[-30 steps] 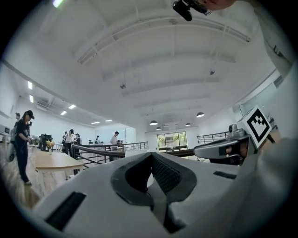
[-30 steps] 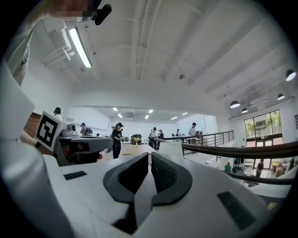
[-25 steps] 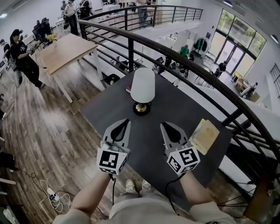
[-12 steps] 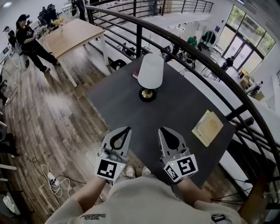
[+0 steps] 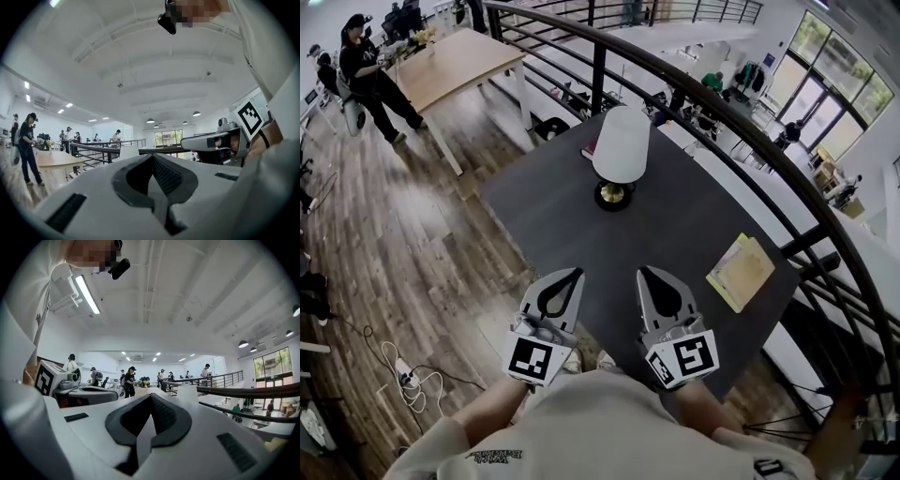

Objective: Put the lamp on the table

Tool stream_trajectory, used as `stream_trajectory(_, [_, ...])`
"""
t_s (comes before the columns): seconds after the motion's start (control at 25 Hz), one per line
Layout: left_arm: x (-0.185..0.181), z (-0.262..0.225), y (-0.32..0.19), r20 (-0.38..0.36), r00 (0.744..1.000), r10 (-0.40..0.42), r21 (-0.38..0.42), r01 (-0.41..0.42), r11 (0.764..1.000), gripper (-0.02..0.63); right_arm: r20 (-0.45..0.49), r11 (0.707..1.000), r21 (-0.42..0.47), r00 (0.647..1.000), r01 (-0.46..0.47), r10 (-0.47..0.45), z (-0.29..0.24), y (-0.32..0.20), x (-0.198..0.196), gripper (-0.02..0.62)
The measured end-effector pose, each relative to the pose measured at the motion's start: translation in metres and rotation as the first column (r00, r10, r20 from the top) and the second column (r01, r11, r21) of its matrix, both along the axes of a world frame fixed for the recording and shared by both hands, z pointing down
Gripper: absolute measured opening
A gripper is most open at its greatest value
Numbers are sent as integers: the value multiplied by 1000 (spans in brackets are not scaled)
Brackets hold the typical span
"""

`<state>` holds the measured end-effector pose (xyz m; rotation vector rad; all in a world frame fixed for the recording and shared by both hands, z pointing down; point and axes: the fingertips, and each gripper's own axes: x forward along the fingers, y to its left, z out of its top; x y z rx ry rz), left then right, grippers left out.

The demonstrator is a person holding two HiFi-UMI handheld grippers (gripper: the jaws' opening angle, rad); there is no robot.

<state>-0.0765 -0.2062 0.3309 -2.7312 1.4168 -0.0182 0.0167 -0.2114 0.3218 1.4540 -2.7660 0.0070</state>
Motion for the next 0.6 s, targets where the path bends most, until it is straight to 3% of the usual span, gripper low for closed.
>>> stream_trajectory(0.6, [8,-2,1,-30,1000,-3,-21,3,1000,6,-26,1000,-17,1000,0,-1,1,-1,8,2])
